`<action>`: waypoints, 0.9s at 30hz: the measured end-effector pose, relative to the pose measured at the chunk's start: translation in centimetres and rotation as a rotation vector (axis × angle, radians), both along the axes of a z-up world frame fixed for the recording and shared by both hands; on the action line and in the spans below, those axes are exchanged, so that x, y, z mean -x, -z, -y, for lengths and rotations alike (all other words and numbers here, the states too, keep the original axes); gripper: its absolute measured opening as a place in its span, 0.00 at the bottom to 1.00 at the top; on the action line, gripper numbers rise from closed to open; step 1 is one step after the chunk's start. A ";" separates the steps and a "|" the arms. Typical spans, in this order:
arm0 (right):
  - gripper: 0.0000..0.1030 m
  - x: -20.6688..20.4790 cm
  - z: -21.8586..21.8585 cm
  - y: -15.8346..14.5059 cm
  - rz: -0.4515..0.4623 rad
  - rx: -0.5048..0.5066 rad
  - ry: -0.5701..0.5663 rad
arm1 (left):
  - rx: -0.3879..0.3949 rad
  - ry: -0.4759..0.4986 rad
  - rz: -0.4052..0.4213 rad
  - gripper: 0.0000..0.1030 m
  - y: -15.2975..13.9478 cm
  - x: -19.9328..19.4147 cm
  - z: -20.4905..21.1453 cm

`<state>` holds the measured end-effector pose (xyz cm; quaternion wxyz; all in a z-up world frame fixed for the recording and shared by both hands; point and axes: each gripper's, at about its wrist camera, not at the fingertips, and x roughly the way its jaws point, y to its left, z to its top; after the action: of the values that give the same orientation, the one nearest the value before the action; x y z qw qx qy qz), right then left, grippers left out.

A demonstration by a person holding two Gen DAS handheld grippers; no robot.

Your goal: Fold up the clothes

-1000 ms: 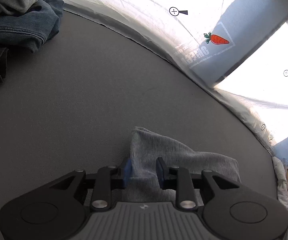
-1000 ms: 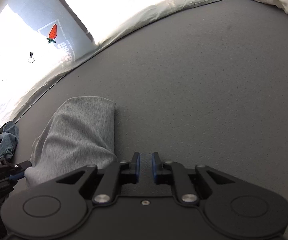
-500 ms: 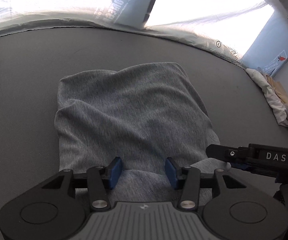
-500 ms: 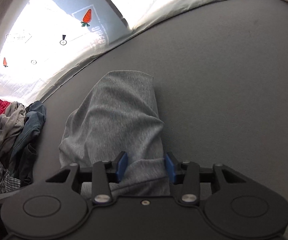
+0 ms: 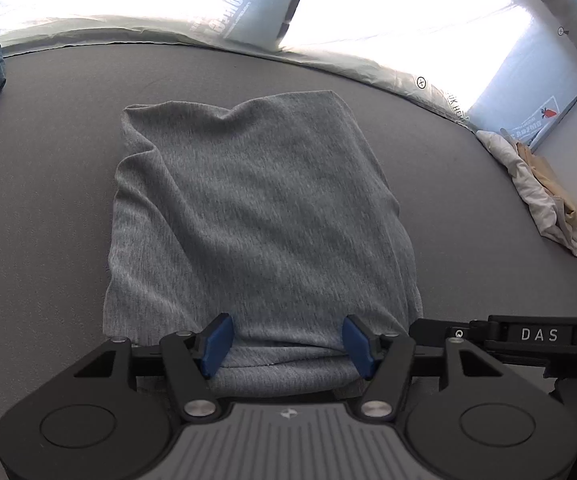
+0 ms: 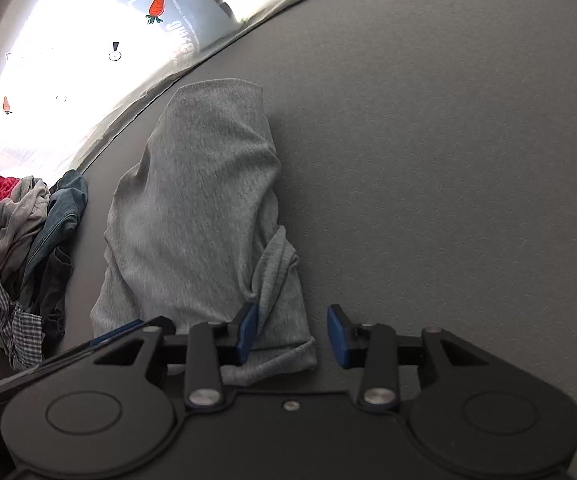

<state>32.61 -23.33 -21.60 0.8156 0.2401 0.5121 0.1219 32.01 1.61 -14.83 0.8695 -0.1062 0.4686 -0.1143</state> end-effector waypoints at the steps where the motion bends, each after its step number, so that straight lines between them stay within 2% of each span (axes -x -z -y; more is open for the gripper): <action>1: 0.28 0.0 0.5 -0.2 0.008 -0.023 0.020 | -0.001 -0.006 0.003 0.60 -0.1 0.1 0.0; 2: 0.16 0.0 1.0 -0.3 0.015 -0.045 0.040 | -0.001 -0.013 0.004 0.60 -0.3 0.3 -0.1; 4: 0.15 0.0 1.9 -0.7 0.030 -0.091 0.080 | 0.009 -0.027 0.003 0.60 -0.6 0.4 -0.2; 8: 0.17 -1.9 4.0 -0.3 -0.002 -0.286 0.202 | 0.026 -0.053 -0.006 0.60 -0.7 0.6 -0.5; 12: 0.21 -4.6 3.0 1.5 -0.116 -0.305 0.182 | 0.037 -0.070 -0.016 0.60 -0.7 0.4 -0.6; 15: 0.21 -4.9 2.4 2.3 -0.148 -0.322 0.195 | 0.048 -0.080 -0.018 0.60 -0.7 0.4 -0.7; 16: 0.18 -4.8 2.3 2.3 -0.146 -0.320 0.196 | 0.052 -0.084 -0.019 0.60 -0.7 0.5 -0.8; 17: 0.10 -4.8 2.3 2.3 -0.136 -0.312 0.194 | 0.057 -0.088 -0.019 0.60 -0.6 0.5 -0.9; 18: 0.06 -4.6 2.5 2.4 -0.134 -0.317 0.202 | 0.061 -0.092 -0.020 0.60 -0.6 0.6 -1.0; 21: 0.03 -3.7 3.5 3.2 -0.166 -0.369 0.264 | 0.069 -0.113 -0.009 0.60 -1.0 0.8 -1.5; 25: 0.02 -1.1 5.9 4.7 -0.275 -0.503 0.380 | 0.085 -0.153 0.018 0.60 -1.6 1.1 -2.7; 27: 0.01 0.0 6.5 5.4 -0.322 -0.537 0.407 | 0.089 -0.178 0.025 0.60 -1.8 1.2 -3.4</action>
<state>32.59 -29.81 -27.05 0.6401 0.5584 0.5256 0.0478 30.81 5.06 -13.06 0.8764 -0.1844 0.4411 -0.0584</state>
